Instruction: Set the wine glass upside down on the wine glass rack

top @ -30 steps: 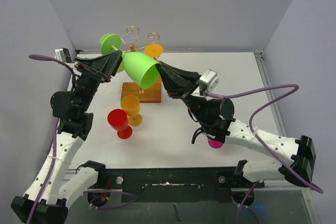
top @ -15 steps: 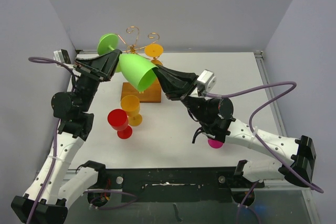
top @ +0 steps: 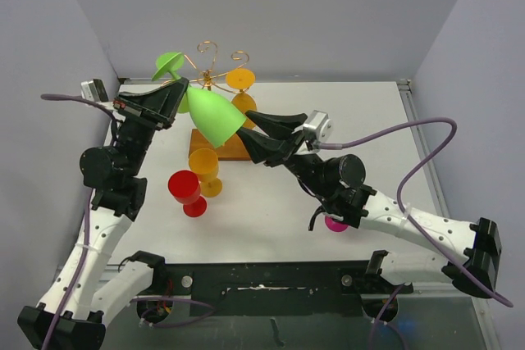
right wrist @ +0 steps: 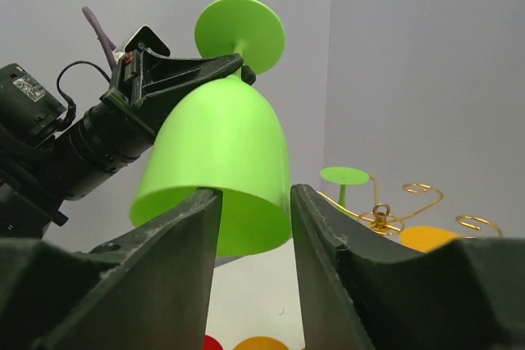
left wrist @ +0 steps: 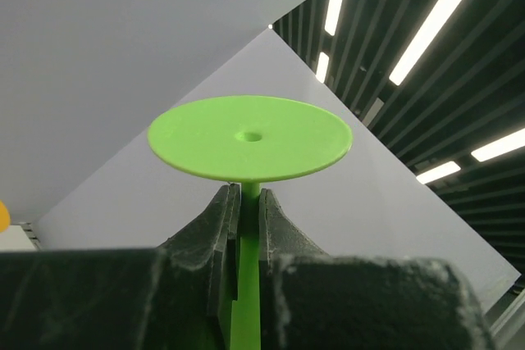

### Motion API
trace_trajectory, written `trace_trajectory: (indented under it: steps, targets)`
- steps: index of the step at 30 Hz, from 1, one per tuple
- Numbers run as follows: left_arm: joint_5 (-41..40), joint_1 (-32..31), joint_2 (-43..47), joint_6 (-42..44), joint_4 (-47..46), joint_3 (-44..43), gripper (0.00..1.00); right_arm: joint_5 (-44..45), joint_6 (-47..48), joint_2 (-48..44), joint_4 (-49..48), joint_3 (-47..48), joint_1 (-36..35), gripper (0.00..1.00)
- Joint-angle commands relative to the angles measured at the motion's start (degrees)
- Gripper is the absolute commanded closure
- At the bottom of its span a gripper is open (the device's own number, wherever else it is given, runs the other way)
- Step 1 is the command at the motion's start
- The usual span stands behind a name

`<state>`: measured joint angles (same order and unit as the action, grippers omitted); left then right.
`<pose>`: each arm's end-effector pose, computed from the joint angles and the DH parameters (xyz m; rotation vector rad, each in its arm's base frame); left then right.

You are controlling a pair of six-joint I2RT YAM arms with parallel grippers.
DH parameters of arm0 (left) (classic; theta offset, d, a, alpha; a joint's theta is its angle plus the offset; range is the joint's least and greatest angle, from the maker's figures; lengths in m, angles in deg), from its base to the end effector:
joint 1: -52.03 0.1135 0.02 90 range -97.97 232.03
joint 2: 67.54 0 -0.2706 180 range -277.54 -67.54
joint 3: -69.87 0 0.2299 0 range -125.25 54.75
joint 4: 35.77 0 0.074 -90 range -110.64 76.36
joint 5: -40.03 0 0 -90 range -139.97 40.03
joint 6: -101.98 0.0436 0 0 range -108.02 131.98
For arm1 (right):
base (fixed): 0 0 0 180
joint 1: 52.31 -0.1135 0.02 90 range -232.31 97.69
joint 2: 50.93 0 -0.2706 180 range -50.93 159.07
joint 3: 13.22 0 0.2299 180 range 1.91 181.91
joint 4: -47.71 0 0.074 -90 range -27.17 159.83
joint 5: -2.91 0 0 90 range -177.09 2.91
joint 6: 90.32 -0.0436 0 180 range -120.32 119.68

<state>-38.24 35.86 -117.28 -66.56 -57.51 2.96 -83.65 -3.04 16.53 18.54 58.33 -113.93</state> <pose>0.1470 -0.0518 0.4612 -0.3354 0.9712 -1.6159 0.1182 0.2133 0.4443 -0.4597 0.9315 0.9962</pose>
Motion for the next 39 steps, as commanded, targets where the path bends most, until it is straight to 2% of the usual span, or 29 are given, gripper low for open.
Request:
trace_trajectory:
  steps: [1, 10, 16, 24, 29, 34, 39]
  targets:
    - [0.84, 0.06, 1.16, 9.94, 1.54, -1.73, 1.0, 4.24, -3.43, -4.4, 5.18, 0.91, -0.69, 0.54]
    - [-0.15, 0.05, 4.49, 31.25, 15.91, -8.03, 1.0, 7.02, -7.03, -9.07, 26.95, 4.29, -0.69, 0.34]
    - [2.74, 0.06, 5.35, 40.6, 18.47, -8.07, 1.0, 9.08, -9.4, -13.29, 30.81, 5.36, -0.56, 0.24]
    - [10.52, 0.07, 5.09, 47.63, 20.19, -6.69, 1.0, 3.64, -15.17, -13.18, 28.66, 8.83, -0.59, 0.21]
    - [21.58, -0.08, 4.74, 50.77, 16.54, -2.13, 1.0, 0.61, -20.22, -9.15, 28.58, 13.41, -0.6, 0.21]
    - [26.01, -0.48, 5.87, 54.43, 13.64, 2.33, 1.0, 0.36, -27.46, -4.99, 30.11, 17.75, -0.59, 0.21]
    - [31.86, -1.39, 7.28, 57.09, 9.73, 5.38, 1.0, -0.81, -30.28, -0.96, 33.06, 22.31, -0.6, 0.24]
